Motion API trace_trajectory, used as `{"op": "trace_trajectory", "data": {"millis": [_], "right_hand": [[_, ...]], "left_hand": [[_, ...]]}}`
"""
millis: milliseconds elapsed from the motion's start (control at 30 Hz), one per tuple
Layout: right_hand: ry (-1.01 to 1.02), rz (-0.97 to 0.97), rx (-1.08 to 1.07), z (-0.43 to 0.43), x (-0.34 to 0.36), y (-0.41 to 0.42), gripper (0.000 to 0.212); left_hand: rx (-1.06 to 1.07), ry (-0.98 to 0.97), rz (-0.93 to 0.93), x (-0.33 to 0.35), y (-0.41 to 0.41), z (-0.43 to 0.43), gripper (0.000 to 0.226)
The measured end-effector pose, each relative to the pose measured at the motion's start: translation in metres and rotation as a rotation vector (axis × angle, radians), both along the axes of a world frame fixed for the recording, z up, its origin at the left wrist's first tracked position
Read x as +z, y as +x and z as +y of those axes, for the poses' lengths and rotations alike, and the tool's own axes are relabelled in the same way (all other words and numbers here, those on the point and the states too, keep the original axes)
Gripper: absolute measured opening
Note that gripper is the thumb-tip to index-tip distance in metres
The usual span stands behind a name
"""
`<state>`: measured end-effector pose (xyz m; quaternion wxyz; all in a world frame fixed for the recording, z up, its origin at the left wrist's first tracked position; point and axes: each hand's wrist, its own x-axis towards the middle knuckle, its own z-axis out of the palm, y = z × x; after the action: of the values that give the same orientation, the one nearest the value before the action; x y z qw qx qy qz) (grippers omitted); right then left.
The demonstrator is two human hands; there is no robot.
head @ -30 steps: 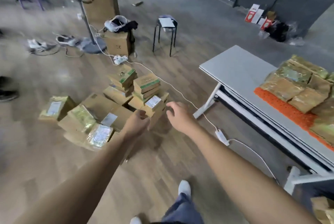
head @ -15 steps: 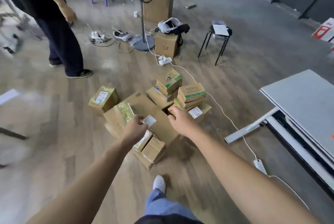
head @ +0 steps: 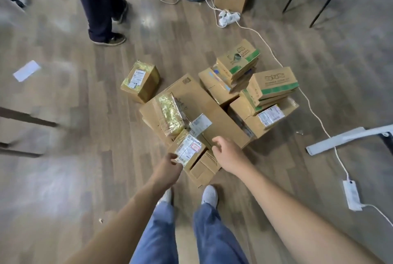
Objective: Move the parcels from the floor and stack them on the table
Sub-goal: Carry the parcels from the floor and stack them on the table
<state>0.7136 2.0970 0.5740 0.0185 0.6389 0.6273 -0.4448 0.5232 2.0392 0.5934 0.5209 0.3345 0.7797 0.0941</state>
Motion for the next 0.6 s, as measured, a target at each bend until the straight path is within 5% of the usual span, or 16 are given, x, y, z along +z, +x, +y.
{"op": "trace_trajectory", "data": {"millis": [400,500,600], "right_hand": [[-0.202,-0.230,-0.128,0.006,-0.212,-0.006,0.043],[-0.310,-0.222,-0.185,-0.002,-0.236,-0.009,0.050],[-0.295,-0.187,-0.270,-0.008,-0.227,-0.008,0.048]], "left_hand": [[0.074,-0.383,-0.195,-0.231,0.016,0.014,0.037],[0.184,-0.378,-0.218,-0.258,0.023,0.008,0.023],[0.233,-0.379,-0.268,-0.251,0.032,0.004,0.033]]}}
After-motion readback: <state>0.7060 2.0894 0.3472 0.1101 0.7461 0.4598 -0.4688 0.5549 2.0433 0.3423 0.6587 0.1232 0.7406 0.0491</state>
